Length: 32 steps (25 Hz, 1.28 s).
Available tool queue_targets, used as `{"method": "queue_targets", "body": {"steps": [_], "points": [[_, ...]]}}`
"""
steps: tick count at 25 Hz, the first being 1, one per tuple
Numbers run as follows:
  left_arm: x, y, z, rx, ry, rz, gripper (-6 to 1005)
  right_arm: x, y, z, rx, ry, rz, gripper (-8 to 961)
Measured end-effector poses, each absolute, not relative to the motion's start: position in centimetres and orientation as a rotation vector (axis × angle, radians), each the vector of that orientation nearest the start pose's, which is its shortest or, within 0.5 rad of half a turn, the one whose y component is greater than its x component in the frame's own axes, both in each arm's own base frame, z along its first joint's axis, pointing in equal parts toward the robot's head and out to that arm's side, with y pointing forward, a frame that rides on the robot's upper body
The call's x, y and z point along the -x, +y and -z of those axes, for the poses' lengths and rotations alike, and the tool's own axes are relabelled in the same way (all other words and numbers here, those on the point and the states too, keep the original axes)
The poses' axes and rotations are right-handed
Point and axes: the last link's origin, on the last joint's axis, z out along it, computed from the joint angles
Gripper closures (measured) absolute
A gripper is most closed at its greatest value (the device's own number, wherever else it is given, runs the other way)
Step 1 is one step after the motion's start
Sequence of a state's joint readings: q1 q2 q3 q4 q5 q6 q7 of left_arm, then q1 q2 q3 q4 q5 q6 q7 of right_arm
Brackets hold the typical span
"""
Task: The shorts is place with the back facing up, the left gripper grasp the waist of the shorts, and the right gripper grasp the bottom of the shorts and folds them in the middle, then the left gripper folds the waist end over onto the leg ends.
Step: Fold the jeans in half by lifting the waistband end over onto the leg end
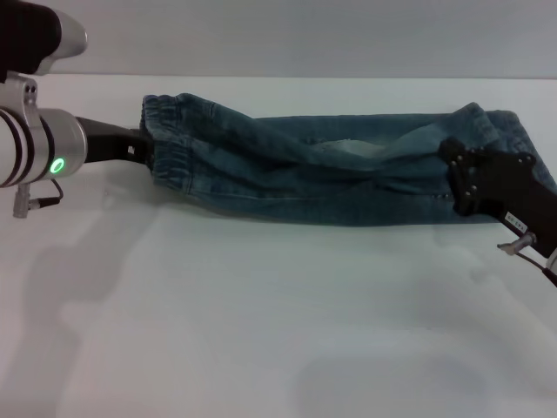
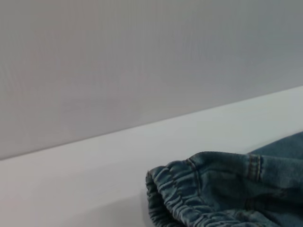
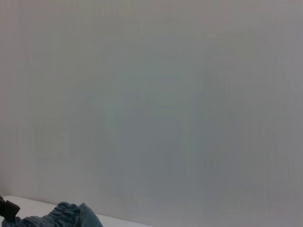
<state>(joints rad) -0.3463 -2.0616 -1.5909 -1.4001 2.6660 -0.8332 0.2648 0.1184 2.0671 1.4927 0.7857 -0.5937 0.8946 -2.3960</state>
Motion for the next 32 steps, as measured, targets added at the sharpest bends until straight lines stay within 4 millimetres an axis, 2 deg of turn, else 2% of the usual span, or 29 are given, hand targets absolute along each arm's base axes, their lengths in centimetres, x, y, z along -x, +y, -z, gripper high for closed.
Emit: {"method": "queue_targets", "body": {"steps": [5, 14, 19, 25, 32], "points": [[21.3, 38.3, -1.6, 2.066, -0.941, 0.042, 997, -27.5, 31.4, 3.0, 2.091, 0.558, -0.802, 954], [19.6, 38.2, -2.8, 2.061, -0.883, 0.099, 997, -26.1, 33.1, 5.5, 2.26, 0.63, -0.743, 954], [19.0, 38.1, -3.2, 2.061, -0.866, 0.112, 997, -25.0, 33.3, 6.7, 2.338, 0.603, -0.721, 954], [18.3, 37.9, -3.8, 2.06, -0.848, 0.127, 998, -24.7, 33.8, 7.1, 2.354, 0.634, -0.724, 954], [17.5, 37.6, -4.0, 2.073, -0.827, 0.136, 998, -25.2, 35.1, 8.3, 2.384, 0.675, -0.634, 955]]}}
